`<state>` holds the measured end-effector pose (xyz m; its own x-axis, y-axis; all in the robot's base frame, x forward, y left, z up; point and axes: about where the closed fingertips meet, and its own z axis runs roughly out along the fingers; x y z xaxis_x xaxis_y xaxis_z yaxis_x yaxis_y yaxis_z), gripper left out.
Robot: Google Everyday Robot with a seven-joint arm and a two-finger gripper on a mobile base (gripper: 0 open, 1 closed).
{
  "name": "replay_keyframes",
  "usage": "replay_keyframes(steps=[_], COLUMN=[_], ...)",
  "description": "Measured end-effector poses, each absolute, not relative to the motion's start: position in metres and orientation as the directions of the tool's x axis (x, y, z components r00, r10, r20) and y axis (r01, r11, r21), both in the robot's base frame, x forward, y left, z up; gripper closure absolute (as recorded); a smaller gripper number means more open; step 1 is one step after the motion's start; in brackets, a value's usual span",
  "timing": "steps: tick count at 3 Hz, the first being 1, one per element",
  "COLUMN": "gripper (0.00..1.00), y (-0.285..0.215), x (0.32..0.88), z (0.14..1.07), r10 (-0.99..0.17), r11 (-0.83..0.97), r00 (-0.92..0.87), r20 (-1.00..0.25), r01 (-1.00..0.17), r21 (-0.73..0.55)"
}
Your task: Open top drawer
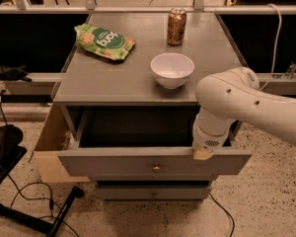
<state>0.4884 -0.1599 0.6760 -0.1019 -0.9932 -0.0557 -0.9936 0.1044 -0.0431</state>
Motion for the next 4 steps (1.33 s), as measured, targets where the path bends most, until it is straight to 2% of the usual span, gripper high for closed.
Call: replay_keyframes(steps=[2, 3, 4], gripper=[0.97, 0.9, 0.63], y=[-0.167, -0.167, -0.167], x=[0.465, 0.46, 0.46], z=[0.674, 0.676, 0.676], r10=[-0.992, -0.991, -0.991], r11=[0.116, 0.119, 0.119], r00=[-0.116, -0.12, -0.12], r20=[-0.055, -0.055, -0.055], r01=[-0.993, -0.993, -0.993], r21=[0.009, 0.023, 0.023])
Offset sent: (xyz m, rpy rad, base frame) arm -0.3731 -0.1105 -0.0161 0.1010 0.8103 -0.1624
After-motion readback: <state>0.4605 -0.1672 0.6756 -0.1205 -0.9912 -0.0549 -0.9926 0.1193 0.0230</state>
